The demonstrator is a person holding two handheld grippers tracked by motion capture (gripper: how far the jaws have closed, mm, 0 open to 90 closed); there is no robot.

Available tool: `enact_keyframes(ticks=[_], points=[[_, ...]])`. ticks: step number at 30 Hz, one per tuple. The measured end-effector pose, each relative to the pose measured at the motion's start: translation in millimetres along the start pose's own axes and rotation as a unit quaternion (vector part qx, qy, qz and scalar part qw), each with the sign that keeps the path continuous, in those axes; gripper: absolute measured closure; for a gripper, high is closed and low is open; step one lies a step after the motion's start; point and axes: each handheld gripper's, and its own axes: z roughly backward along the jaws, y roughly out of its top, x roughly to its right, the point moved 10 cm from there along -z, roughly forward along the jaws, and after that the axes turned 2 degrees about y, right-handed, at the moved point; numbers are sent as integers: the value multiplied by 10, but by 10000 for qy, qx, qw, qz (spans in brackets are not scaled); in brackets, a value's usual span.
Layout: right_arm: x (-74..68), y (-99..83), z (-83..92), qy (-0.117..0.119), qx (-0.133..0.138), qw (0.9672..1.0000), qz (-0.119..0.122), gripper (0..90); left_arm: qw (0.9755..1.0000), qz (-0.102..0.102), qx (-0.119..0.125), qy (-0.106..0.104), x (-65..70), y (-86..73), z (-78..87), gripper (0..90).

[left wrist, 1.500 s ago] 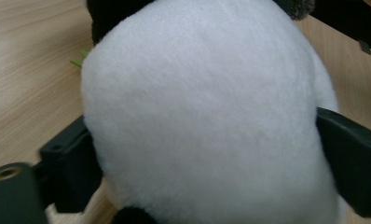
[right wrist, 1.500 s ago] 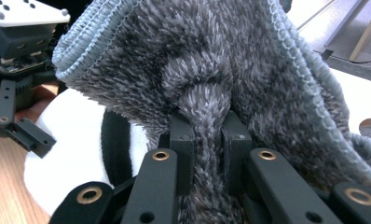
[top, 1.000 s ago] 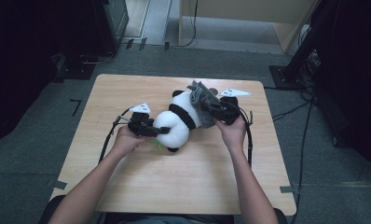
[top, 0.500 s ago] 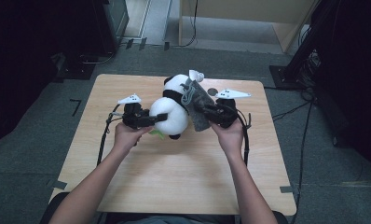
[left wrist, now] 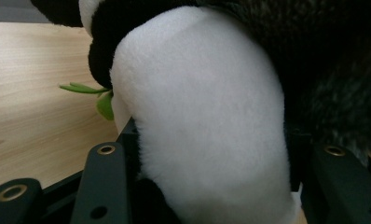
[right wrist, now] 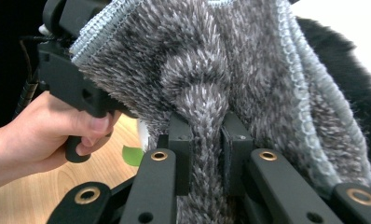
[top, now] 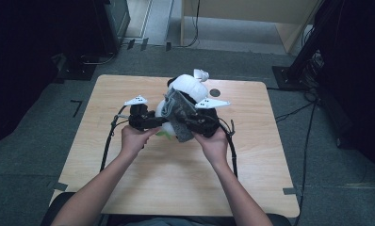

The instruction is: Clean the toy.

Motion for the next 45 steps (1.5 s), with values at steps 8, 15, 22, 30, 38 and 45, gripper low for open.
enact_keyframes(ticks=[8,15,22,30,38,45], points=[[-195,-173,-208,-48,-165,9989,442,790,9997,193,-87,131,-84,-33,6,457],[-301,-240,-274,98,-192,9983,548,793,9993,299,4,212,-121,14,47,457],[-462,-398,-400,169,-390,9947,931,798,9986,500,122,80,-104,87,109,456],[-373,-633,-568,19,-730,9909,1132,802,9979,617,178,31,-99,114,126,455],[-190,-778,-646,-233,-836,9908,1038,807,9977,657,175,-17,-92,114,129,456],[68,-835,-611,-305,-861,9945,504,806,9966,767,251,-162,-127,140,189,457]])
